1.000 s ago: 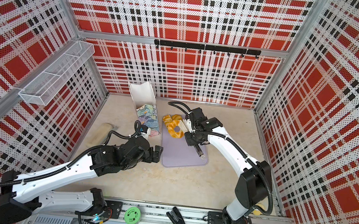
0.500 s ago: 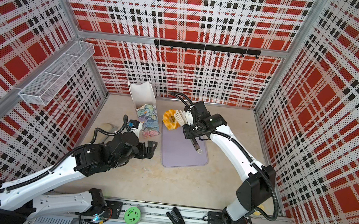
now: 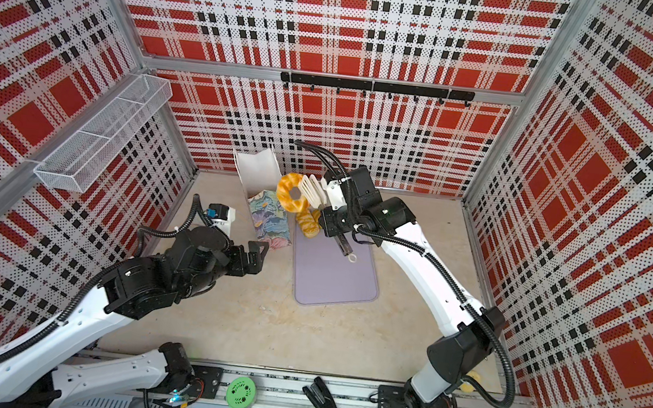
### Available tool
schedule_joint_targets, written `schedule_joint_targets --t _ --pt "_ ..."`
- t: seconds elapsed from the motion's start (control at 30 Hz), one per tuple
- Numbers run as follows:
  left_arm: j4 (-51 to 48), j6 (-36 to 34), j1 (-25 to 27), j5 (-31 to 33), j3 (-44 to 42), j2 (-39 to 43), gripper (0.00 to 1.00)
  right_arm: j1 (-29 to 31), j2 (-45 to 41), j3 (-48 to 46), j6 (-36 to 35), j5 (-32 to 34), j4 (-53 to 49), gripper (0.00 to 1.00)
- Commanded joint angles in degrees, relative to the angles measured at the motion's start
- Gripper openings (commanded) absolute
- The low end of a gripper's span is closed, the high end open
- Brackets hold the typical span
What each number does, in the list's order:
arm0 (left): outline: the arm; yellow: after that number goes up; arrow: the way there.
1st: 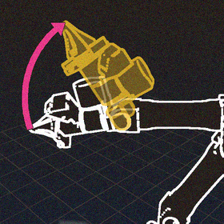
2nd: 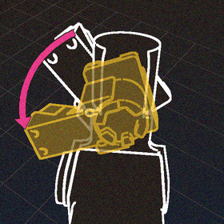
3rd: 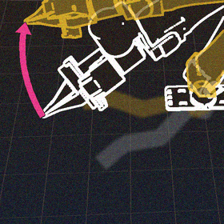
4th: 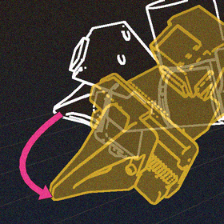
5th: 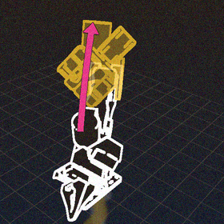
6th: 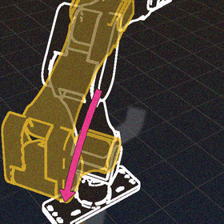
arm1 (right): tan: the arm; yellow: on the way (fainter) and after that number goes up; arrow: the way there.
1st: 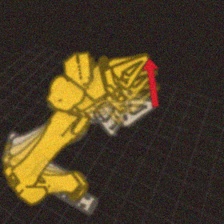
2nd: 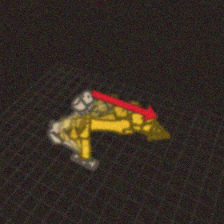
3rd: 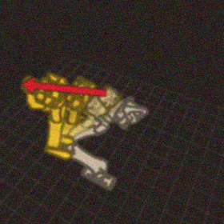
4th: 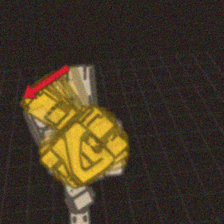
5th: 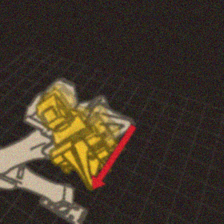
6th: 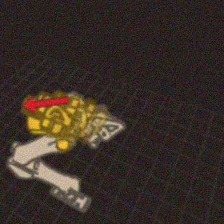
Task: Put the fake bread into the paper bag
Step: 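Carry the ring bread above the bag while the left gripper moves beside the bag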
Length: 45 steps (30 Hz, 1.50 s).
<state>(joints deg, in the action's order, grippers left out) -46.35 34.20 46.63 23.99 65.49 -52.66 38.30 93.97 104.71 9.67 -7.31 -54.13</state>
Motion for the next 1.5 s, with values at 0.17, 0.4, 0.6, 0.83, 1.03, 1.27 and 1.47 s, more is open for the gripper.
schedule_joint_targets --t 0.17,0.4,0.6,0.83,1.03,1.27,1.47 --pt "-2.5 -1.2 -6.8 -3.2 2.1 3.0 0.99 3.1 5.4 8.8 -1.1 2.7 5.7 0.32" --pt "-3.0 -1.8 -13.9 -8.4 1.9 4.2 1.00 4.2 10.3 14.1 -1.1 5.2 9.1 0.32" --pt "-3.2 -2.0 -17.1 -11.1 1.4 4.8 0.99 4.6 14.3 18.9 -1.0 5.3 9.6 0.31" --pt "-3.4 -2.4 -18.6 -12.3 1.0 4.5 0.99 5.4 18.9 23.9 -1.1 7.3 9.6 0.32" --pt "-3.7 -3.0 -19.5 -12.9 0.9 4.4 1.00 6.3 22.0 27.6 -2.0 9.9 8.8 0.32" --pt "-3.7 -3.0 -20.4 -13.7 0.1 4.6 0.99 7.5 24.0 28.8 -3.2 14.2 8.5 0.33" --pt "-3.7 -2.6 -20.6 -14.1 -0.7 5.1 0.99 7.8 25.2 29.2 -3.0 18.5 9.3 0.34"
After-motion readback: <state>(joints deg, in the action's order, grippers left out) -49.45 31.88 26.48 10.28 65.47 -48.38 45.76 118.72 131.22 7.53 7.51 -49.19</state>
